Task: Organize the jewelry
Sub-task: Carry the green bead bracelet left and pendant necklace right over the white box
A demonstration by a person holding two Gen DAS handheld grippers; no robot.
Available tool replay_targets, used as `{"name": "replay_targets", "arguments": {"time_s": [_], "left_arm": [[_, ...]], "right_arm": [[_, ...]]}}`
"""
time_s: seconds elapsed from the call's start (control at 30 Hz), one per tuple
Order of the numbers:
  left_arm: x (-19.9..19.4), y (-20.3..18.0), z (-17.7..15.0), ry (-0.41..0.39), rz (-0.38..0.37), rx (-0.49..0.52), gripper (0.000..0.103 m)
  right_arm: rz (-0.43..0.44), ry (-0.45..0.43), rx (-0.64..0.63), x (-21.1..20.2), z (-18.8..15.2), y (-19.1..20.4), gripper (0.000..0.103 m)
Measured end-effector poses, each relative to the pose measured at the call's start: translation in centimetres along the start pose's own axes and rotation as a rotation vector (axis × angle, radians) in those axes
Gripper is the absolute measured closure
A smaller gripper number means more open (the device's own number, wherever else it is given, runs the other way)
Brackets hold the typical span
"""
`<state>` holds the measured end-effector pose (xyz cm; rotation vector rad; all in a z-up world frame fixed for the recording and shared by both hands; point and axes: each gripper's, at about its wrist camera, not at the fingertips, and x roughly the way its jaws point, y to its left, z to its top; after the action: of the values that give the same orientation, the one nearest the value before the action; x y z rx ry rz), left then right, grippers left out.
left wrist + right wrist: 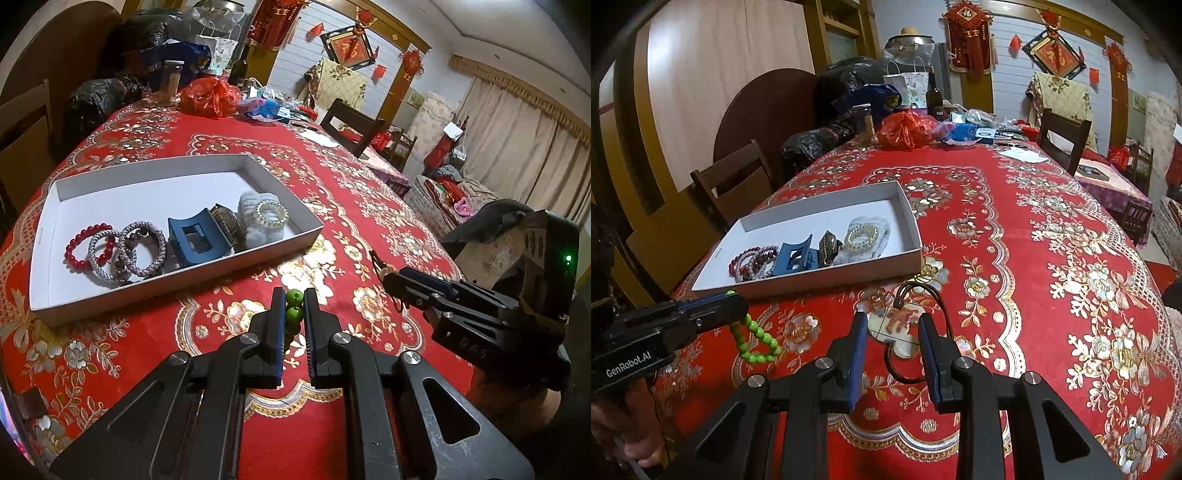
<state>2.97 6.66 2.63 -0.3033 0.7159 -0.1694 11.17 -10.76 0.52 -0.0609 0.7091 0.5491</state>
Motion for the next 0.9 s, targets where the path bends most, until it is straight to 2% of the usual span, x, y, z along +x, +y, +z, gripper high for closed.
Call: {"name": "replay_targets", "arguments": {"time_s": [0.47, 0.67, 0.8, 0.9], "left_arm": [[0.1, 1.9, 2.6, -0.049, 0.029, -0.014, 0.095], [0.8, 5.7, 5.6, -0.099, 0.106, -0.068, 0.095], [1.7, 8.0, 7.7, -0.139, 0.171, -0.096, 0.095], [3.0, 9.8, 8.1, -0.128, 0.209, -0.128, 0.095]], "right_arm": [[0.022, -0.012, -0.028, 1.7, 3.7, 1.2, 0.076], [0.066, -0.038, -0.041, 3.8, 7.2, 2.2, 0.076], [0.114, -0.017, 0.005, 6.4, 8.9, 2.4, 0.076], [0.178, 0.01, 0.047, 8.9, 10.0, 3.0, 0.076]]}}
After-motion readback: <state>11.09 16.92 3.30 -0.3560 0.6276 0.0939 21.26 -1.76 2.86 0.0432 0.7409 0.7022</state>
